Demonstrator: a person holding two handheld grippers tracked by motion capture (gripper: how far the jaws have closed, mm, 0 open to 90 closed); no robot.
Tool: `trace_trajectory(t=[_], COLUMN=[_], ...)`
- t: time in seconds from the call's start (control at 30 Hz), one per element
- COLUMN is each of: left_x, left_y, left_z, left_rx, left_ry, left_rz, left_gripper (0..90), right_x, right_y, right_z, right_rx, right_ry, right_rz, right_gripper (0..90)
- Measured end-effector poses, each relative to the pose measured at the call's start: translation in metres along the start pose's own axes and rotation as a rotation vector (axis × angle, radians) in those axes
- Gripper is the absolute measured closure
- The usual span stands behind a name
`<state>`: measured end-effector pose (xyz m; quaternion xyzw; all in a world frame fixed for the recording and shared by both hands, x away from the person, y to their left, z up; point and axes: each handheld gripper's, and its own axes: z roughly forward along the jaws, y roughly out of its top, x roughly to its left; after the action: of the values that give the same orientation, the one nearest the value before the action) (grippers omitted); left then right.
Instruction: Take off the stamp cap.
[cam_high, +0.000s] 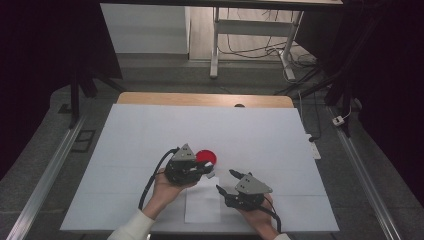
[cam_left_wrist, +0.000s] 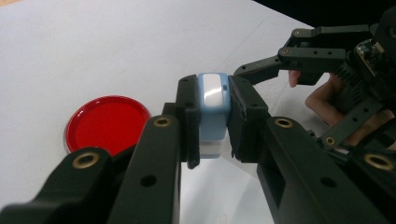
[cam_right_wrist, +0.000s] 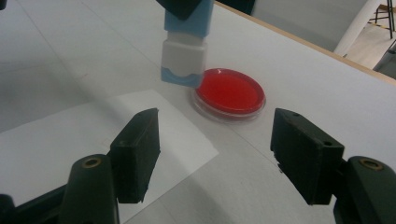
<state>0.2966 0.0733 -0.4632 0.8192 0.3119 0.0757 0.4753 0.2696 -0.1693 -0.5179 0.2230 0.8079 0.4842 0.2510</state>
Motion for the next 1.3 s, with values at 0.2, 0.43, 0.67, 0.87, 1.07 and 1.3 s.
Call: trace_trajectory(t=[0.2, 0.43, 0.67, 0.87, 1.07, 1.3], left_x=[0.0, -0.001, -0.003, -0.003, -0.004, -0.004], left_y=[0.0, -0.001, -0.001, -0.001, -0.001, -0.001], left_z=[0.001, 0.002, 0.003, 0.004, 0.005, 0.006], left_rx=[-0.001, -0.001, 0.0, 0.0, 0.001, 0.002], left_ry=[-0.001, -0.003, -0.007, -0.009, -0.01, -0.011], left_rz=[-0.003, -0.004, 0.002, -0.001, 0.002, 0.007], left_gripper=[74.6, 74.6, 74.6, 74.6, 74.6, 74.6], right_x=[0.006, 0.01, 0.011, 0.012, 0.015, 0.017], right_y=[0.001, 0.001, 0.003, 0.005, 0.007, 0.009], right_z=[0.006, 0.01, 0.012, 0.015, 0.019, 0.025], right_rx=[0.013, 0.016, 0.014, 0.012, 0.005, 0.008], right_ry=[0.015, 0.021, 0.023, 0.02, 0.028, 0.028], right_rz=[-0.006, -0.013, -0.012, -0.015, -0.016, -0.005], right_gripper=[33.2, 34.0, 35.4, 36.9, 40.1, 45.0])
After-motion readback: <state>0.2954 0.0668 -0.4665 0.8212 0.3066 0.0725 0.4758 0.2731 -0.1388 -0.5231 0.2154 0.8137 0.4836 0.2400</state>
